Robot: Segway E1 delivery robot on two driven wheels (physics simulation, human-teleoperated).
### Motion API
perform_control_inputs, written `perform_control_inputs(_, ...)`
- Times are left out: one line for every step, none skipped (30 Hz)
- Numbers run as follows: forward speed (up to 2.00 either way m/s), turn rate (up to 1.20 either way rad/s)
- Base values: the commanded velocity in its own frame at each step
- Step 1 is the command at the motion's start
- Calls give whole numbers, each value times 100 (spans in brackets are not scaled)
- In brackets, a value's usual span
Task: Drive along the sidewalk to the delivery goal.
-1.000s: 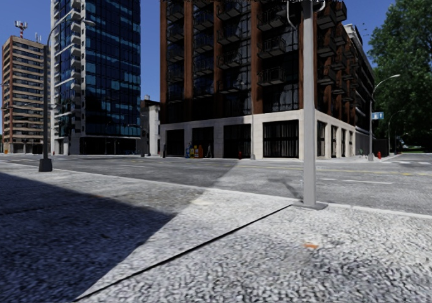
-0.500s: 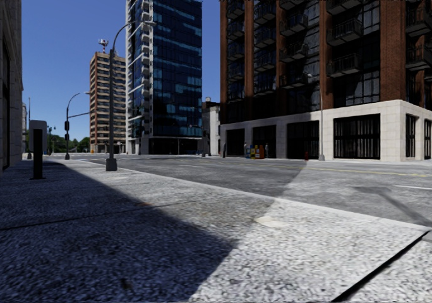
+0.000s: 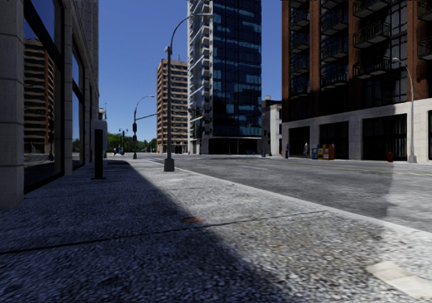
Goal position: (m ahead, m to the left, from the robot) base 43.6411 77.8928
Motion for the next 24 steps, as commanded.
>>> perform_control_inputs(200, 58)
perform_control_inputs(200, 58)
perform_control_inputs(200, 58)
perform_control_inputs(200, 58)
perform_control_inputs(200, 58)
perform_control_inputs(200, 58)
perform_control_inputs(200, 58)
perform_control_inputs(200, 58)
perform_control_inputs(200, 58)
perform_control_inputs(200, 56)
perform_control_inputs(200, 56)
perform_control_inputs(200, 50)
perform_control_inputs(200, 49)
perform_control_inputs(200, 48)
perform_control_inputs(200, 48)
perform_control_inputs(200, 48)
perform_control_inputs(200, 48)
perform_control_inputs(200, 48)
perform_control_inputs(200, 42)
perform_control_inputs(200, 28)
perform_control_inputs(200, 0)
perform_control_inputs(200, 0)
perform_control_inputs(200, 0)
perform_control_inputs(200, 0)
